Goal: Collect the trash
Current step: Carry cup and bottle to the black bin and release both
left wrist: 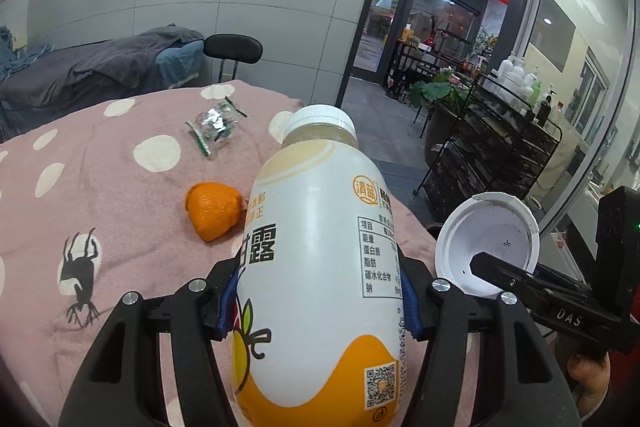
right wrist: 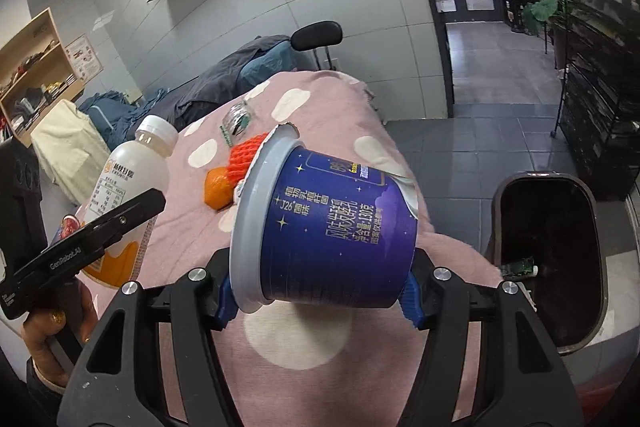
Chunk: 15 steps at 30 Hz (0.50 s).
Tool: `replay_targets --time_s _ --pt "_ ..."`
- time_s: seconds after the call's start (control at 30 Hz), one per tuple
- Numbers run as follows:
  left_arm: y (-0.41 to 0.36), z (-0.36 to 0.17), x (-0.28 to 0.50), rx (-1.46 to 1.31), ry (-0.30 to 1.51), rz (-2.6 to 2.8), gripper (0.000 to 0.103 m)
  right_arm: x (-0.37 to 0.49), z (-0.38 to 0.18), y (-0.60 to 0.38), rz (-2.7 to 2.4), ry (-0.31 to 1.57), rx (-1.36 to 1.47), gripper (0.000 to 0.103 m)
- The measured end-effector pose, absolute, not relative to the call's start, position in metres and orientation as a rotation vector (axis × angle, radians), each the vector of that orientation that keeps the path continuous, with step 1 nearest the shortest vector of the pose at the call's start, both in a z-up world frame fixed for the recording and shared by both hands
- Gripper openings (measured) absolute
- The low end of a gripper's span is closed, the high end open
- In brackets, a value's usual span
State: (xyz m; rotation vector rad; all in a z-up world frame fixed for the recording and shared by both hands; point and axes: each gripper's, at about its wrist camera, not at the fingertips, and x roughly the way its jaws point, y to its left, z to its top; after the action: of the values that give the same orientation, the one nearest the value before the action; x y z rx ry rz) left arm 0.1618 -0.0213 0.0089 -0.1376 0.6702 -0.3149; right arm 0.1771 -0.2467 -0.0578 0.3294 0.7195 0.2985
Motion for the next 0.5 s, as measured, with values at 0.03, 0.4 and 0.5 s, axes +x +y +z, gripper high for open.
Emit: replay_targets --time_s 0.03,0.4,0.5 --pt "-0.028 0.008 0.161 -0.137 0.672 -0.332 0.06 0.176 -0.059 -0.257 0.275 0.716 0.339 0.062" --pt "-0.101 0.009 0.163 -0.104 0.676 -0.524 0.06 0.181 -0.1 -0.362 0.002 0.767 0.415 0.062" --pt "-0.119 0.01 0.163 -0.083 0.673 -0.562 0.06 0.184 -0.122 -0.385 -0.07 0.802 0.436 0.062"
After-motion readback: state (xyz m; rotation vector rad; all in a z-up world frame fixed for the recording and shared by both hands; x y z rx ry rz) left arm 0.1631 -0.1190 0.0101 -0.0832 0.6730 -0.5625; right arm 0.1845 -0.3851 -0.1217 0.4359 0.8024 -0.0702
